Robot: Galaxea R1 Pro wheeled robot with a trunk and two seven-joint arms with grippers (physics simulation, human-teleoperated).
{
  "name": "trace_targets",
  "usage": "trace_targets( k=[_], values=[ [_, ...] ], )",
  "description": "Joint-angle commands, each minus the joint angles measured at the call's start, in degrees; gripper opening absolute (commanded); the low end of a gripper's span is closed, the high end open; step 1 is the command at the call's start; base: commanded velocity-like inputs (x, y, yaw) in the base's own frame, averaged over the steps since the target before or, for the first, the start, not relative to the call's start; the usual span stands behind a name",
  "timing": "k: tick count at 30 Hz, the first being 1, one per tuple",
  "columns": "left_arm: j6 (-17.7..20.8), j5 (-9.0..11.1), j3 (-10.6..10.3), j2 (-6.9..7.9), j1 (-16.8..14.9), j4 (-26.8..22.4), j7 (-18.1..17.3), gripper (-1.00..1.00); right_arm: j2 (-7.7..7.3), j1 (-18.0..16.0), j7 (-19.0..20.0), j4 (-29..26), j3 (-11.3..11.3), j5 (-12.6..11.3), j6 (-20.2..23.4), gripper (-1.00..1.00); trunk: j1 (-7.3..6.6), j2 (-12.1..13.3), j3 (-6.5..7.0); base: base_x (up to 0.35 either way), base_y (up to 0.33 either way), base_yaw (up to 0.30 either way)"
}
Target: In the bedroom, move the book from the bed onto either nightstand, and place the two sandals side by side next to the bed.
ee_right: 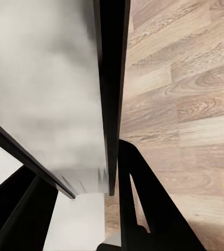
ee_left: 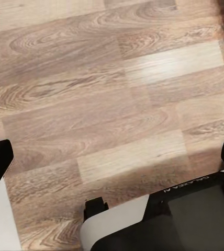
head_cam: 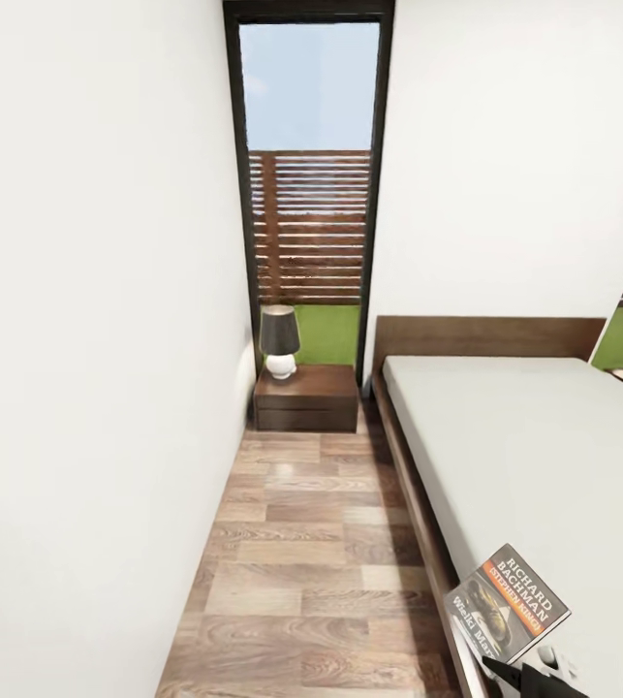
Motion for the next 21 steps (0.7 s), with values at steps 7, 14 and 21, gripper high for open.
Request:
trace_targets(
  k=[7,14,21],
  values=[
    [-0.2,-0.5,0.5,0.01,-0.1,0.0,-0.2,1.00,-0.03,-0.1,0.2,0.0,0.2,-0.8,0.5,-1.00,0.07,-0.1,-0.13,0.332,0.000,0.000],
    [-0.2,-0.5,0.5,0.01,-0.1,0.0,-0.2,1.00,-0.03,-0.1,0.2,0.0,0.2,-0.7,0.5,-1.00,0.07,-0.1,-0.13,0.332,0.000,0.000],
    [-0.2,-0.5,0.5,0.01,-0.1,0.0,-0.2,1.00,-0.03,-0.1,0.2,0.0,0.2,-0.7,0.5,-1.00,0.07,-0.1,-0.13,0.332,0.000,0.000]
  ],
)
